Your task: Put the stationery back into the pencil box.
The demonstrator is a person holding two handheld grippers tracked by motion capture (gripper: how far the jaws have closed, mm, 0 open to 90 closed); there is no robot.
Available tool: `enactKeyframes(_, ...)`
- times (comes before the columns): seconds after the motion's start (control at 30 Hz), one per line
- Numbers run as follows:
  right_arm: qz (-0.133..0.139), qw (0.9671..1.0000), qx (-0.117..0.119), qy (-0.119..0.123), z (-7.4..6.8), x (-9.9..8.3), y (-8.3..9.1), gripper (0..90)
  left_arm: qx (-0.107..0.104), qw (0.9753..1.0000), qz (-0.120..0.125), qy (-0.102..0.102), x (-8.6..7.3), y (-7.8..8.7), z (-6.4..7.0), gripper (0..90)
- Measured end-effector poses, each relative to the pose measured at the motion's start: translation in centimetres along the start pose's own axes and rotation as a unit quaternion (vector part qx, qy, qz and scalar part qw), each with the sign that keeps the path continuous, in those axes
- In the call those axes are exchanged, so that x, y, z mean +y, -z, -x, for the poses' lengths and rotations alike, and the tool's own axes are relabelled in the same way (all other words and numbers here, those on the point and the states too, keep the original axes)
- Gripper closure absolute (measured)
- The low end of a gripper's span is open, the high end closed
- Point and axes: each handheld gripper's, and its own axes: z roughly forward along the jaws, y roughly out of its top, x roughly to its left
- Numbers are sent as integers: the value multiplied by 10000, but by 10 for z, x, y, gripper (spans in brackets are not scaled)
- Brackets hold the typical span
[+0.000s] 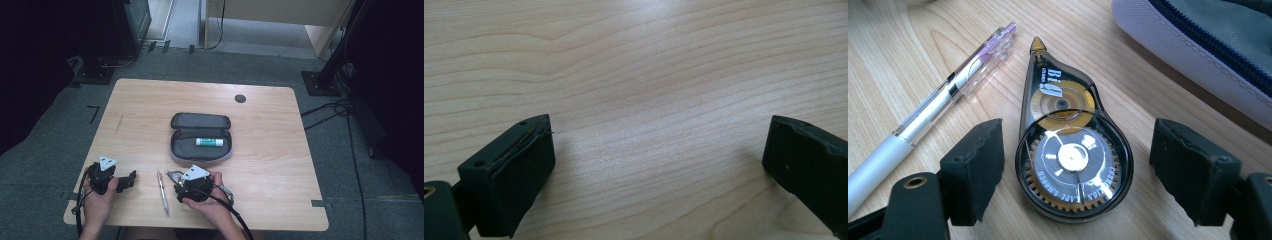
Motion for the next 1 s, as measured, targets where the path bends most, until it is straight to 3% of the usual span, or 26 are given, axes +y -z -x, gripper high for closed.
enactKeyframes(0.13,35,9999,73,74,0,0,0,279,0,10000,1,1,0,0,0,7)
enactKeyframes(0.27,118,9998,121,120,1,-2,3,408,0,10000,1,1,0,0,0,6)
enactKeyframes(0.7,154,9998,141,-19,2,-5,7,421,-2,10000,0,-1,0,0,0,7)
enactKeyframes(1.0,245,9996,164,-24,5,-3,20,422,1,10000,0,-2,0,0,0,7)
